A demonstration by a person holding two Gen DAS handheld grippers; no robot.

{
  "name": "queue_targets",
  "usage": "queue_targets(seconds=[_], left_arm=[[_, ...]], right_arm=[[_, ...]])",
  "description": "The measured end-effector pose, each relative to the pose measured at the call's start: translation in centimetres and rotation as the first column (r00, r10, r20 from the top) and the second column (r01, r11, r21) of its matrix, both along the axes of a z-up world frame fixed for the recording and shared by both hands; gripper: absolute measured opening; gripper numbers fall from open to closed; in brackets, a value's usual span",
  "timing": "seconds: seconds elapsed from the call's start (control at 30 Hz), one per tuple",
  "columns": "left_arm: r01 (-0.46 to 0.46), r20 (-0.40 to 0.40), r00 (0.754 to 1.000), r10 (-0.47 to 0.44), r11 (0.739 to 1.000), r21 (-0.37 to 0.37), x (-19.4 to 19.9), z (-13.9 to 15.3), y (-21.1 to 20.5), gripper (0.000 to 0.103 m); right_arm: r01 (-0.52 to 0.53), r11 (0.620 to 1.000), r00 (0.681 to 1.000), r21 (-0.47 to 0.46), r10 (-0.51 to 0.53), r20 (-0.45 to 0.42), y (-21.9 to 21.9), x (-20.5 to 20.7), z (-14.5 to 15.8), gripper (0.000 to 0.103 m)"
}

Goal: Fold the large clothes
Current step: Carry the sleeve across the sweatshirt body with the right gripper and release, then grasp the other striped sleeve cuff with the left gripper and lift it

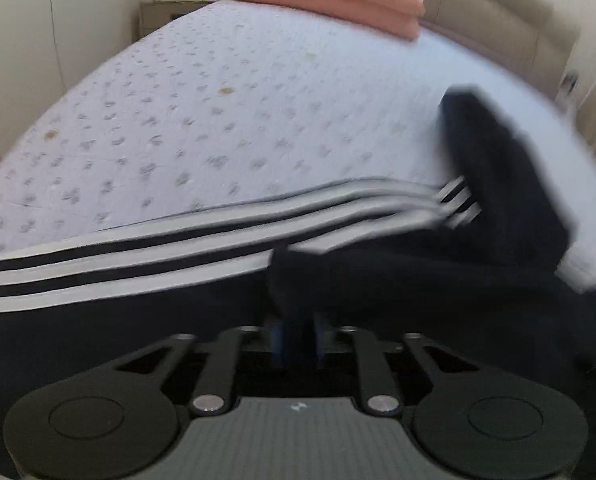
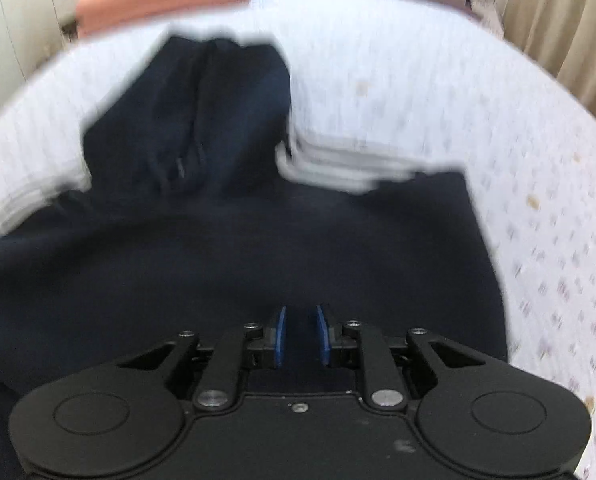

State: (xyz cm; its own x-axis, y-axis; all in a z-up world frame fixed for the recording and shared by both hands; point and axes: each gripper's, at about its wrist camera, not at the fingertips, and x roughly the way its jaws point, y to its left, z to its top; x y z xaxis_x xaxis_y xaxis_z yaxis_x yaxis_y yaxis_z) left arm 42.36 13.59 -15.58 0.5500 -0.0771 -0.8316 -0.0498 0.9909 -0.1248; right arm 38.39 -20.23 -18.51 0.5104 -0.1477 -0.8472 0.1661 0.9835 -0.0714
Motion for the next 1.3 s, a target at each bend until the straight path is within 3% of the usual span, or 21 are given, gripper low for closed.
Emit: queue_targets(seconds=[0.07, 0.13, 0.2, 0.27, 0.33, 0.43, 0.5, 0.6, 0.73, 0.77, 0.83, 0.97, 1.03, 1.2, 1.3], left_arm=[[-0.049, 0.057, 0.997, 0.047, 0.999, 0.017, -0.9, 1.1, 0.1, 0.051], [-0.089, 0.127, 0.988, 0.087, 0.996, 0.004, -2.1, 2.9, 0.3, 0.055], [-0.074, 0.171, 0.982, 0.080, 0.996, -0.044, -2.8, 4.3, -0.1, 0.051], [0.001, 0.158, 0.987, 0.013, 0.996, -0.089, -2.6, 4.4, -1.2, 0.030], [0.057, 0.099, 0.994, -0.047, 0.994, -0.094, -1.9, 2.9, -2.5, 0.015], [0.044, -0.017, 0.999, -0.046, 0.993, -0.113, -0.6, -0.8, -3.2, 0.010], [0.049, 0.004, 0.999, -0.049, 0.994, -0.101, -1.1, -1.4, -3.0, 0.010], [0.013, 0.039, 0.999, -0.007, 0.989, -0.145, -2.6, 0.6, -1.5, 0.011], [-0.157, 0.069, 0.983, 0.168, 0.978, -0.137, -6.5, 3.5, 4.3, 0.029], [-0.241, 0.065, 0.966, 0.249, 0.963, -0.120, -7.7, 3.8, 6.6, 0.036], [-0.403, 0.054, 0.912, 0.407, 0.912, -0.079, -10.2, 4.0, 11.7, 0.041], [-0.649, 0.034, 0.760, 0.649, 0.760, -0.010, -13.6, 3.2, 20.8, 0.041], [-0.718, 0.040, 0.696, 0.717, 0.696, 0.008, -14.5, 2.7, 24.2, 0.043], [-0.827, 0.010, 0.561, 0.827, 0.561, -0.029, -15.7, 0.8, 30.7, 0.059], [-0.861, -0.029, 0.504, 0.863, 0.500, -0.097, -16.0, -0.7, 34.0, 0.069]], right_arm=[[-0.031, 0.998, 1.000, -0.052, 0.030, -0.007, 0.7, 0.2, 0.4, 0.023], [-0.038, 0.998, 0.999, -0.047, 0.039, 0.015, 0.9, 0.0, 1.6, 0.023], [-0.063, 0.998, 0.996, -0.029, 0.065, 0.061, 1.3, -0.5, 3.0, 0.023], [-0.089, 0.996, 0.992, -0.022, 0.090, 0.087, 2.3, -0.7, 3.6, 0.023], [-0.101, 0.995, 0.992, -0.004, 0.101, 0.077, 3.2, -0.4, 3.3, 0.023], [-0.091, 0.996, 0.996, 0.010, 0.091, 0.024, 4.2, 0.2, 1.7, 0.023], [-0.085, 0.996, 0.996, 0.014, 0.085, -0.027, 4.3, 0.7, 0.2, 0.023], [-0.107, 0.994, 0.994, -0.016, 0.106, -0.021, 4.7, 0.9, 0.3, 0.024], [-0.121, 0.992, 0.992, -0.025, 0.120, -0.023, 4.9, 1.1, 0.1, 0.025], [-0.121, 0.992, 0.992, -0.021, 0.120, -0.023, 4.6, 1.1, 0.0, 0.025], [-0.119, 0.993, 0.993, -0.017, 0.119, -0.028, 4.6, 1.3, -0.1, 0.025], [-0.137, 0.989, 0.990, -0.051, 0.135, -0.033, 5.0, 0.8, 0.1, 0.025], [-0.152, 0.985, 0.988, -0.076, 0.149, -0.035, 5.3, 0.6, 0.1, 0.026], [-0.172, 0.979, 0.985, -0.106, 0.167, -0.049, 5.8, 0.8, -0.1, 0.025], [-0.182, 0.976, 0.983, -0.116, 0.176, -0.056, 5.9, 0.9, -0.1, 0.025]])
